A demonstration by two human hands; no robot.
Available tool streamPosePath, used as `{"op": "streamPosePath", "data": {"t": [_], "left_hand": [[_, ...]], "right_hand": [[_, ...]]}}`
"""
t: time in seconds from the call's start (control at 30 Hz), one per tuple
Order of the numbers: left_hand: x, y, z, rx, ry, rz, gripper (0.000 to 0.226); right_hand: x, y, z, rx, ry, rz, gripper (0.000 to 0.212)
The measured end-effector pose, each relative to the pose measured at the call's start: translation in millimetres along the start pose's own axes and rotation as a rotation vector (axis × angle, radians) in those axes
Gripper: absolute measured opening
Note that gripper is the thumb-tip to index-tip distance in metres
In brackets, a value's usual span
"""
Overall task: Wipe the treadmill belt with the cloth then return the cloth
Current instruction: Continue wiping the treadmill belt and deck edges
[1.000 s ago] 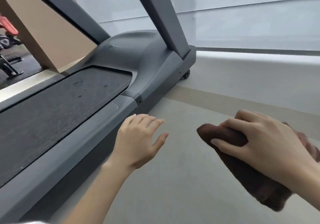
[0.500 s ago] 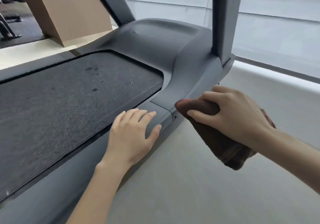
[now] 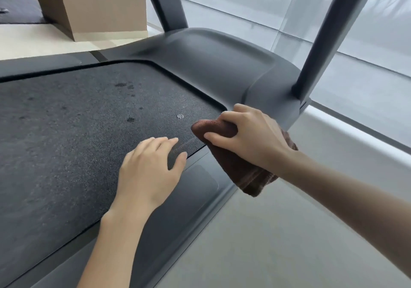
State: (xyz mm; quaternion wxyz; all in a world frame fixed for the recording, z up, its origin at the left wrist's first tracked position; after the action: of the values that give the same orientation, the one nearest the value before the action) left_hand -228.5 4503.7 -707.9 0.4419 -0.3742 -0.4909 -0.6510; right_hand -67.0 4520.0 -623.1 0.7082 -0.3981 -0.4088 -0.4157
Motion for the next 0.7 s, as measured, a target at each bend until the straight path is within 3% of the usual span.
{"op": "streamPosePath", "data": {"t": [0.23,0.5,0.7], "left_hand": [[3,-35,9,0.082,-0.065,0.072,0.052],[10,-71,42,0.066,-0.182,0.272,0.054],[-10,-58,91,-0.060,-0.226,0.323,0.054]], "right_hand": [[-34,-18,38,0.165,-0.101,-0.024,0.039],[-73,10,109,0.139,-0.054,0.112,0.036],[-85,54,158,0.023,0.030,0.234,0.034]]}}
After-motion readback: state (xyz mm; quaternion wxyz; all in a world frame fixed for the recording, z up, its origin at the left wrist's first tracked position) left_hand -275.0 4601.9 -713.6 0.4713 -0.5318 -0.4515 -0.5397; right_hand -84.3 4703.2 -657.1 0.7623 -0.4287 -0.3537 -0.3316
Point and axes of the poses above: each hand's wrist, its own z-axis towards the middle knuckle, its own x-axis out of the back of the hand, y = z × x, the point moved 9 cm from there along z, towards the middle knuckle, and after that the axes turned 7 degrees about z, right-handed, at the moved point
